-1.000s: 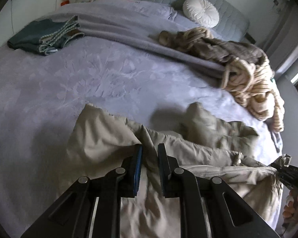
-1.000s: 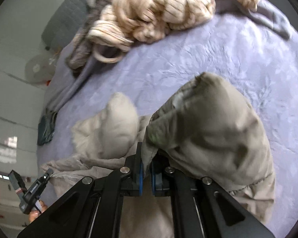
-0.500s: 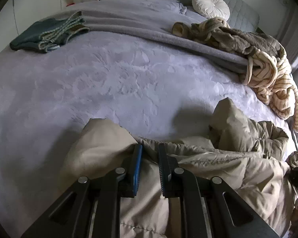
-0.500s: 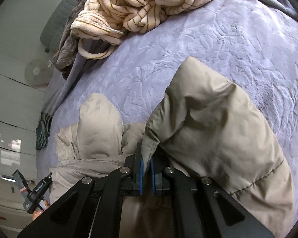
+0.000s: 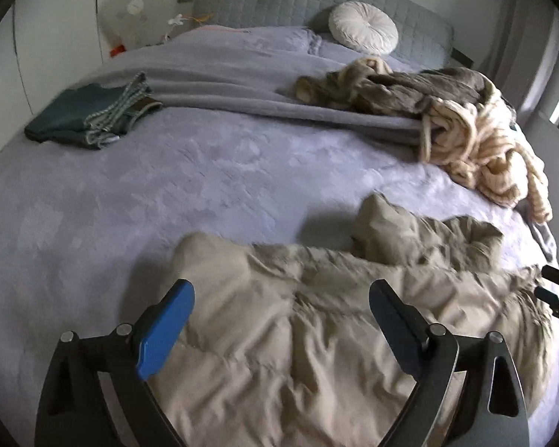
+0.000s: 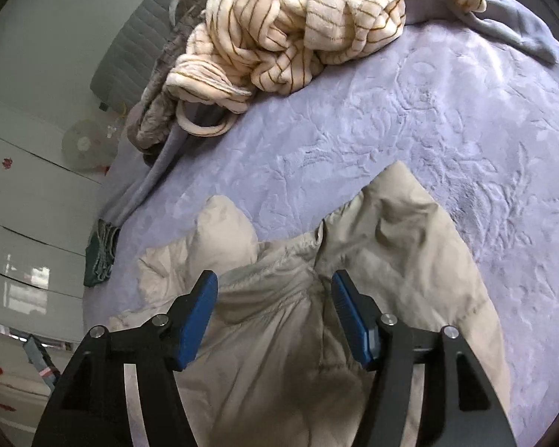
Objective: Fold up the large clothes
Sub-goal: 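Lift the held hem and fold it over toward the collar with both tools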
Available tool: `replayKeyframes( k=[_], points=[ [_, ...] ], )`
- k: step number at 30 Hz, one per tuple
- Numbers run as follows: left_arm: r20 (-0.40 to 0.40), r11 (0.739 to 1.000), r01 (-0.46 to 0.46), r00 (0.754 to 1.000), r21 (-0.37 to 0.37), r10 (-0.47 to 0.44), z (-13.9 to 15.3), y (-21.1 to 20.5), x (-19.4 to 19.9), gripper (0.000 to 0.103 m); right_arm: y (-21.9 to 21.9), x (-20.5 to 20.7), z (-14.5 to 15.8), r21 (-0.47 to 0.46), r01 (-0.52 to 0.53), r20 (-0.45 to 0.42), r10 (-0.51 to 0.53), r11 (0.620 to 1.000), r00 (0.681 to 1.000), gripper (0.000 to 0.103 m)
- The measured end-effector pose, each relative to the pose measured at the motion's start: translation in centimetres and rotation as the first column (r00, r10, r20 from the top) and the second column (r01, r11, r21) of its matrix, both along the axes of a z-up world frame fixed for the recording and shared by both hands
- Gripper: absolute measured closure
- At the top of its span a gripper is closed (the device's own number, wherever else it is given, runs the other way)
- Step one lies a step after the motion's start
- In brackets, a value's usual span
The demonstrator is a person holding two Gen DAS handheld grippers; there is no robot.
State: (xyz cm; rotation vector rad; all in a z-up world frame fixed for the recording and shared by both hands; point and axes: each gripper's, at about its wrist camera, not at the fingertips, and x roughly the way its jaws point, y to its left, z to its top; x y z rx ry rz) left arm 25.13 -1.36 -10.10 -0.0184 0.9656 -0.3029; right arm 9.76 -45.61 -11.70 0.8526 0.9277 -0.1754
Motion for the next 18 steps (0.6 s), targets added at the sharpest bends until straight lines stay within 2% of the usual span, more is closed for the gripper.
replayKeyframes(
  k=[1,2,3,4,5,7,8,11,14,15,18],
  points=[
    [-0.008,0.999,0.033,0.999,-0.029,-0.033,0.2,-0.4,-0.7,0.015,0.2,-0.3,0.2,0.005,0.000,0.000,0.000,1.000,1.000,0.036],
    [-0.011,0.996,0.063,0.998,-0.057,-0.063,0.5,-0.9,-1.3,0.038,0.8,-0.7,0.5,0.006,-0.018,-0.006,0.018,1.000,1.000,0.037],
    [-0.028,0.992,0.098,0.995,-0.083,-0.101,0.5,-1.5,-1.8,0.058,1.3,-0.7,0.7,0.001,-0.042,-0.009,0.042,0.999,0.999,0.055],
    [-0.052,0.981,0.153,0.986,-0.120,-0.160,0.4,-2.5,-2.5,0.066,2.6,-0.8,1.1,-0.024,-0.096,-0.004,0.096,0.995,0.995,0.090],
    [-0.058,0.970,0.196,0.977,-0.142,-0.206,0.3,-3.7,-3.0,0.072,3.6,-0.7,1.3,-0.052,-0.141,-0.013,0.141,0.989,0.990,0.097],
    [-0.042,0.954,0.265,0.961,-0.141,-0.273,0.1,-5.8,-4.2,0.072,6.2,-0.3,1.4,-0.098,-0.236,-0.013,0.236,0.967,0.972,0.097],
    [-0.029,0.947,0.299,0.952,-0.115,-0.304,-0.5,-7.5,-4.9,0.072,8.0,0.3,1.1,-0.116,-0.294,-0.017,0.294,0.949,0.956,0.097],
    [-0.044,0.948,0.303,0.950,-0.102,-0.309,-2.7,-10.3,-5.0,0.072,11.0,1.6,-0.7,-0.169,-0.357,-0.048,0.355,0.918,0.934,0.097],
    [-0.053,0.962,0.270,0.961,-0.048,-0.272,-5.2,-11.7,-3.9,0.072,12.2,3.2,-3.6,-0.181,-0.366,-0.084,0.356,0.913,0.931,0.098],
    [-0.048,0.965,0.259,0.964,-0.033,-0.261,-5.9,-12.0,-3.4,0.072,12.0,3.5,-4.2,-0.193,-0.364,-0.089,0.353,0.911,0.931,0.102],
    [-0.059,0.971,0.238,0.969,-0.024,-0.239,-7.4,-12.2,-1.6,0.072,11.3,4.9,-5.9,-0.205,-0.358,-0.099,0.345,0.911,0.933,0.103]
  ],
)
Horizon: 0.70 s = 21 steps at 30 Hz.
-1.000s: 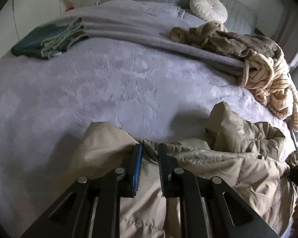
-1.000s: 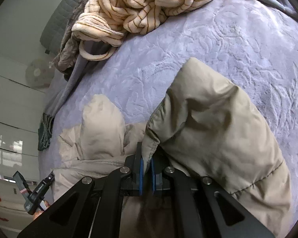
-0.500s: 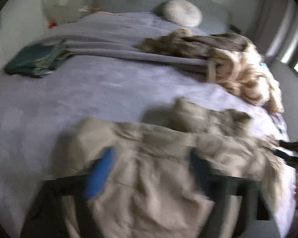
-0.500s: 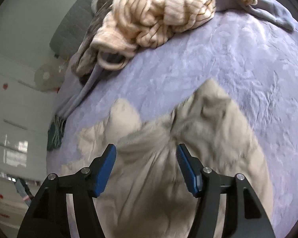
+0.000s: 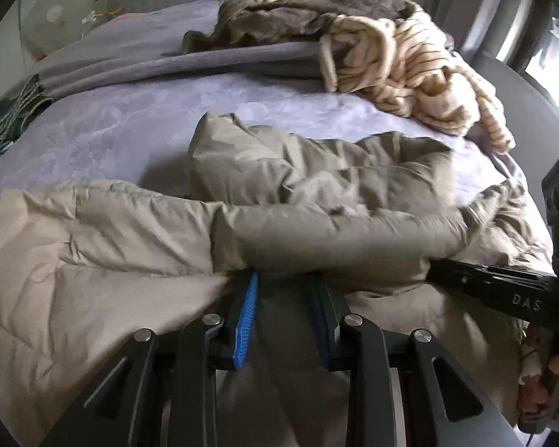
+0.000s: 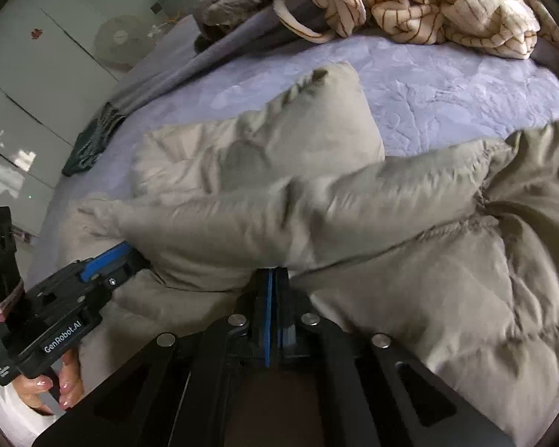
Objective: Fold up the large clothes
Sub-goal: 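Lift the held hem and fold it over toward the collar with both tools, then open both tools and release the folded coat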
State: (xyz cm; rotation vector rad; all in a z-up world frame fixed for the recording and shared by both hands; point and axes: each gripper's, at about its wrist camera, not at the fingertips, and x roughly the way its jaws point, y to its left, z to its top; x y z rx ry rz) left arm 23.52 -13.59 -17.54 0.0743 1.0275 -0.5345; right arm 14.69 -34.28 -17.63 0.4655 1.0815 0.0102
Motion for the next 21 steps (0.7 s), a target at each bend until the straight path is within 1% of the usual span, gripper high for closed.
replayKeyframes(
  k=[2,3,4,5,7,9,10,11,12,13,14,16,18,21],
  points=[
    [-0.021,1.000,-0.011,1.000,-0.003,0.011,-0.3,0.2,0.9,0.072,-0.6,1.1,-0.7,0.011,0.002,-0.012,-0.002,1.000,1.000,0.103],
    [-0.032,1.000,-0.015,0.999,-0.012,0.015,0.1,0.7,1.3,0.072,-0.7,1.4,-0.5,0.016,0.001,-0.017,-0.001,1.000,1.000,0.103],
    [-0.029,1.000,-0.018,0.999,-0.012,0.018,0.4,1.1,1.6,0.072,-1.1,1.6,-0.3,0.022,-0.003,-0.021,0.004,1.000,1.000,0.103],
    [-0.006,1.000,-0.028,1.000,0.007,0.028,1.1,2.0,2.2,0.072,-1.6,1.6,0.3,0.013,-0.010,-0.019,0.011,1.000,1.000,0.103],
    [0.032,0.997,-0.050,0.998,0.053,0.048,1.8,3.8,3.0,0.072,-2.6,1.0,1.4,-0.037,-0.005,-0.014,0.005,0.999,1.000,0.103],
    [0.045,0.992,-0.086,0.996,0.089,0.082,1.9,6.1,4.4,0.072,-4.7,-0.1,2.4,-0.092,0.035,-0.027,-0.038,0.995,0.999,0.103],
    [0.042,0.987,-0.117,0.993,0.113,0.113,1.7,7.5,5.3,0.072,-6.0,-0.7,2.7,-0.114,0.067,-0.038,-0.072,0.991,0.997,0.103],
    [0.022,0.984,-0.134,0.991,0.114,0.133,1.4,8.7,6.1,0.072,-7.6,-1.1,2.9,-0.137,0.112,-0.056,-0.121,0.984,0.991,0.103],
    [-0.005,0.983,-0.145,0.989,0.111,0.146,1.0,9.6,6.8,0.072,-9.3,-1.5,2.9,-0.137,0.158,-0.074,-0.170,0.978,0.983,0.103],
    [-0.039,0.982,-0.149,0.987,0.116,0.154,0.3,10.4,7.6,0.072,-10.3,-1.8,2.8,-0.119,0.186,-0.088,-0.197,0.975,0.977,0.103],
    [-0.056,0.982,-0.145,0.987,0.119,0.152,-0.3,10.7,8.1,0.072,-11.8,-2.2,2.4,-0.081,0.227,-0.109,-0.235,0.971,0.966,0.103],
    [-0.055,0.981,-0.142,0.987,0.135,0.151,-1.2,10.7,8.9,0.072,-13.0,-2.2,1.8,-0.066,0.270,-0.133,-0.277,0.961,0.952,0.103],
    [-0.040,0.975,-0.159,0.985,0.157,0.167,-2.0,10.6,9.3,0.072,-13.9,-1.9,0.7,-0.050,0.302,-0.151,-0.306,0.952,0.940,0.103],
    [-0.044,0.969,-0.193,0.978,0.156,0.202,-3.2,10.2,10.2,0.072,-14.8,-1.2,-0.9,-0.038,0.342,-0.164,-0.344,0.939,0.925,0.103]
  ],
)
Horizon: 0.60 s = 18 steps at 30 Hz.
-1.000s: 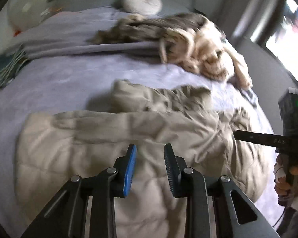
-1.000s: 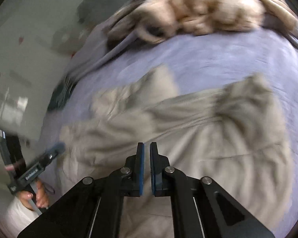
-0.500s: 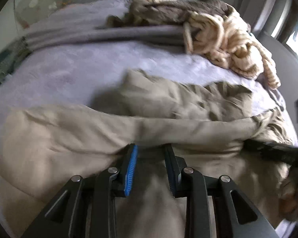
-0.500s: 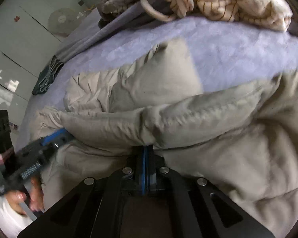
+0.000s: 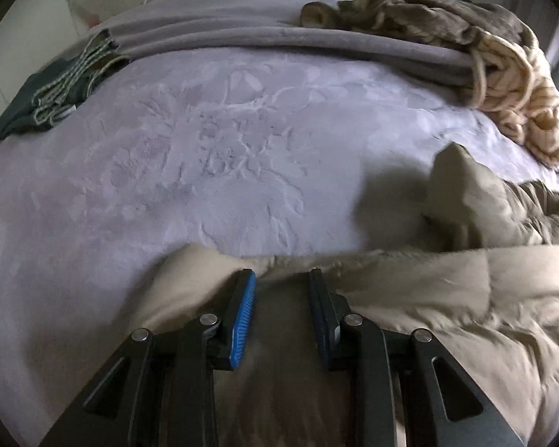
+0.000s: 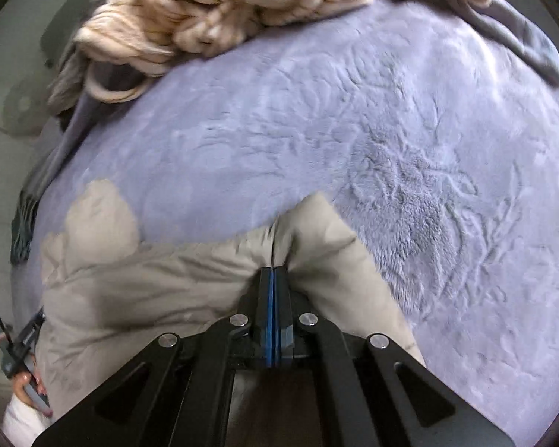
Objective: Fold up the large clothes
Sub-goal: 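Open both tools and release the folded coat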
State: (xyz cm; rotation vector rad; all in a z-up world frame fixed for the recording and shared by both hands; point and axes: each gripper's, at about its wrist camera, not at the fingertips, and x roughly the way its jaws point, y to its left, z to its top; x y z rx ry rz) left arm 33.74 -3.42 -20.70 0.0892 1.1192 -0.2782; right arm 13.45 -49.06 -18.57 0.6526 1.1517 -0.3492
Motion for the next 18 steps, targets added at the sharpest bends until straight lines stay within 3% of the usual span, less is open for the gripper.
replayKeyframes(
  k=[6,11,18],
  points=[
    [0.002,0.999,-0.036,0.999,0.014,0.036,-0.6,-0.1,0.8,0.071,-0.7,0.8,-1.6,-0.004,0.026,-0.007,-0.026,1.000,1.000,0.103],
    [0.010,0.996,-0.089,0.996,0.008,0.089,1.9,1.5,-0.3,0.071,-0.5,-0.1,0.4,0.008,0.047,0.027,-0.048,0.999,0.999,0.100],
    [0.026,0.998,-0.061,0.998,0.036,0.060,5.2,3.7,-4.9,0.071,0.8,-4.0,3.5,0.043,0.070,0.096,-0.074,0.997,0.993,0.099]
  ],
)
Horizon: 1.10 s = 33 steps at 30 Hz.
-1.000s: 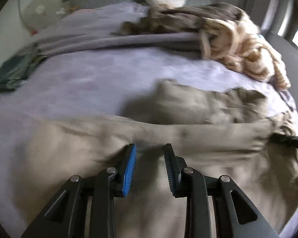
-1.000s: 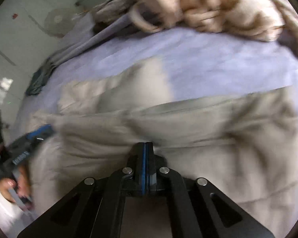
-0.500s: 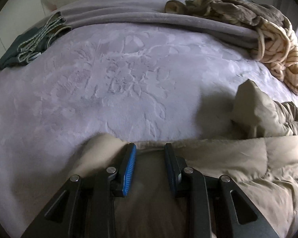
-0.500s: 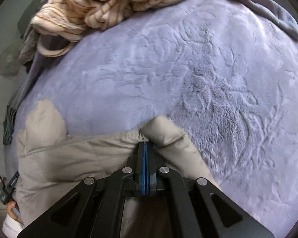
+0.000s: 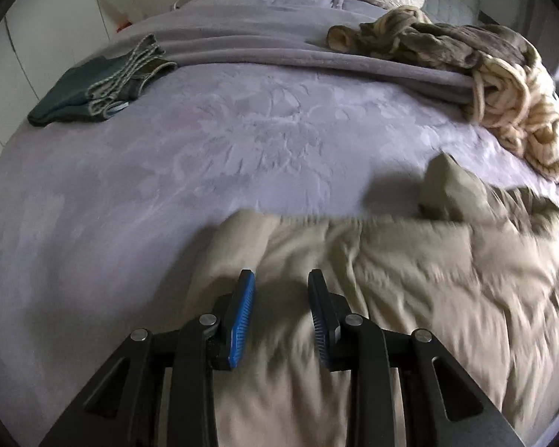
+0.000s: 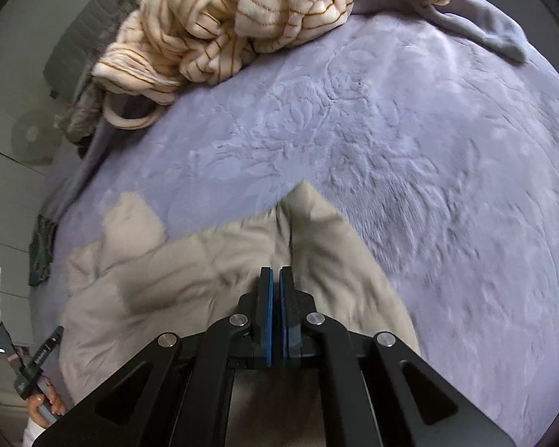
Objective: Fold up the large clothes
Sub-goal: 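Open both tools and release the folded coat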
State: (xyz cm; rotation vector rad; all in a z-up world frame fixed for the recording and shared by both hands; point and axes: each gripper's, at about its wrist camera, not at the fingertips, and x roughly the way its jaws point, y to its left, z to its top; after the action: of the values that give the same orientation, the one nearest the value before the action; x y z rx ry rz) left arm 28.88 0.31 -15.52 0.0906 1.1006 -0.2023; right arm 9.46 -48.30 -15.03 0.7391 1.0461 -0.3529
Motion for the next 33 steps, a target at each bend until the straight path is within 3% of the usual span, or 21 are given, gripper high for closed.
replayKeyframes(
  k=[17,18,20,26,28,33],
  points=[
    [-0.106,0.999,-0.009,0.994,-0.049,0.004,1.4,2.0,-11.9,0.070,7.0,-10.3,3.2,0.079,-0.009,0.053,0.004,0.997,0.999,0.099],
    [-0.115,0.999,-0.013,0.993,-0.048,0.007,1.3,2.1,-12.3,0.044,7.3,-10.9,3.2,0.087,-0.007,0.052,0.002,0.996,0.999,0.099],
    [-0.107,0.999,-0.027,0.994,-0.046,0.022,1.5,2.4,-13.5,0.011,7.9,-12.2,3.1,0.103,0.001,0.046,-0.006,0.995,0.999,0.099],
    [-0.123,0.997,-0.045,0.992,-0.057,0.037,1.4,3.0,-15.9,0.011,8.9,-15.0,2.5,0.131,0.035,0.026,-0.038,0.991,0.999,0.099],
    [-0.131,0.997,-0.065,0.990,-0.045,0.059,1.1,3.3,-16.1,0.000,9.1,-15.8,2.1,0.142,0.048,0.016,-0.051,0.989,0.999,0.099],
    [-0.155,0.994,-0.092,0.985,-0.058,0.082,0.5,4.2,-16.5,0.000,9.8,-17.0,1.2,0.173,0.062,0.009,-0.065,0.983,0.998,0.097]
  ],
)
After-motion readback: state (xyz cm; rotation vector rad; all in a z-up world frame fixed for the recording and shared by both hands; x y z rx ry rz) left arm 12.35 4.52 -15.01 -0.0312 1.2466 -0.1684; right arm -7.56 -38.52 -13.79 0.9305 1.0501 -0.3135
